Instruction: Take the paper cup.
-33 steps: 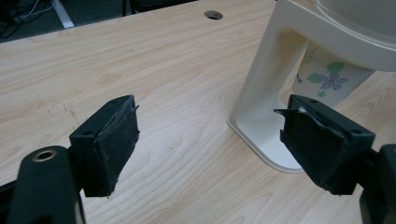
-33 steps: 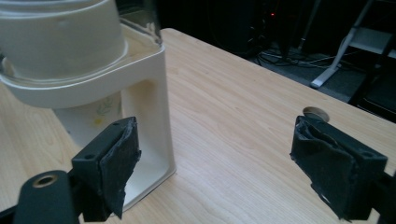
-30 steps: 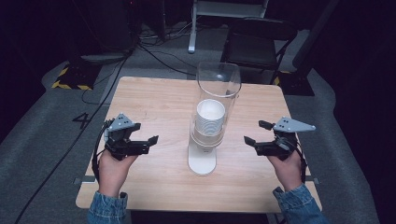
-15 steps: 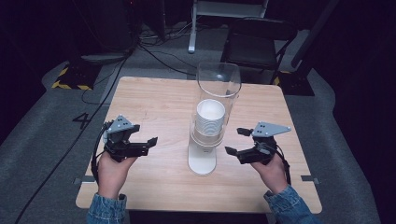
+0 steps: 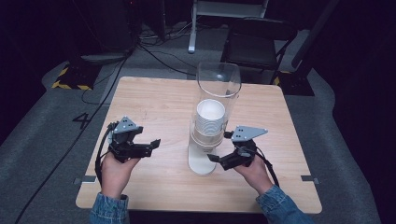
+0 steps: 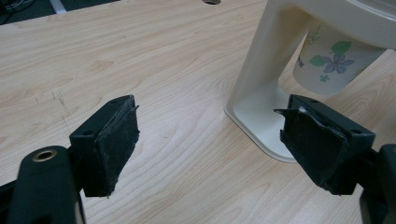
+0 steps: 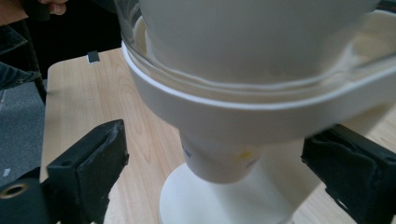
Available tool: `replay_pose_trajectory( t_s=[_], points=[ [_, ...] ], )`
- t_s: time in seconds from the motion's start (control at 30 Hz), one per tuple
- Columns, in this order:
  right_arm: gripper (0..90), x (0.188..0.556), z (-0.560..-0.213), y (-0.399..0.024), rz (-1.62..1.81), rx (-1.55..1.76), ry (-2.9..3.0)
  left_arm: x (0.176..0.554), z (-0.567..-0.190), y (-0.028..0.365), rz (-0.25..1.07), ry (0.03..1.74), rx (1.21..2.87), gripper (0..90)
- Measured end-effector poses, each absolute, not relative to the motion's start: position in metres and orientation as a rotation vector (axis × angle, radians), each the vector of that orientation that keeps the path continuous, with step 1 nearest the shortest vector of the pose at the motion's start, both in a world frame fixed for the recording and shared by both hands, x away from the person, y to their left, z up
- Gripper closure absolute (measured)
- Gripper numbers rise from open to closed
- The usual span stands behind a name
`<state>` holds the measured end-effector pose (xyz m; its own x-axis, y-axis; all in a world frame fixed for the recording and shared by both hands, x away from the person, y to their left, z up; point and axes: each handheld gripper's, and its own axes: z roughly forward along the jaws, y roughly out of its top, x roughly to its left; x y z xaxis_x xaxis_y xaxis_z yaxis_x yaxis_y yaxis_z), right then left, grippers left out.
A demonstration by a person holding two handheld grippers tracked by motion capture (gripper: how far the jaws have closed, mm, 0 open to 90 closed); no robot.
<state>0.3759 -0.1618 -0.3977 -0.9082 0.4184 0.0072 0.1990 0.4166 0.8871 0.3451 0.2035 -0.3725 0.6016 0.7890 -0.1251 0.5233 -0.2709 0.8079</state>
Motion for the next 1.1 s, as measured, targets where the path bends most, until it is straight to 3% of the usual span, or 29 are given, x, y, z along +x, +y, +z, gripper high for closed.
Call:
replay_pose_trajectory(
  t_s=[0.3, 0.6, 0.73, 1.1],
  points=[
    [8.9, 0.387, -0.413, -0.147, 1.526, 0.556, 2.415, 0.347, -0.376, 0.206, 0.374, 1.058, 1.955, 19.1],
    [18.6, 0.389, -0.418, -0.141, 1.576, 0.565, 2.367, 0.347, -0.377, 0.207, 0.373, 1.061, 1.956, 19.1],
    [29.1, 0.388, -0.418, -0.141, 1.543, 0.564, 2.347, 0.346, -0.376, 0.208, 0.368, 1.06, 1.952, 19.1],
    [31.1, 0.39, -0.417, -0.144, 1.536, 0.548, 2.369, 0.346, -0.376, 0.208, 0.36, 1.058, 1.952, 19.1]
  ],
)
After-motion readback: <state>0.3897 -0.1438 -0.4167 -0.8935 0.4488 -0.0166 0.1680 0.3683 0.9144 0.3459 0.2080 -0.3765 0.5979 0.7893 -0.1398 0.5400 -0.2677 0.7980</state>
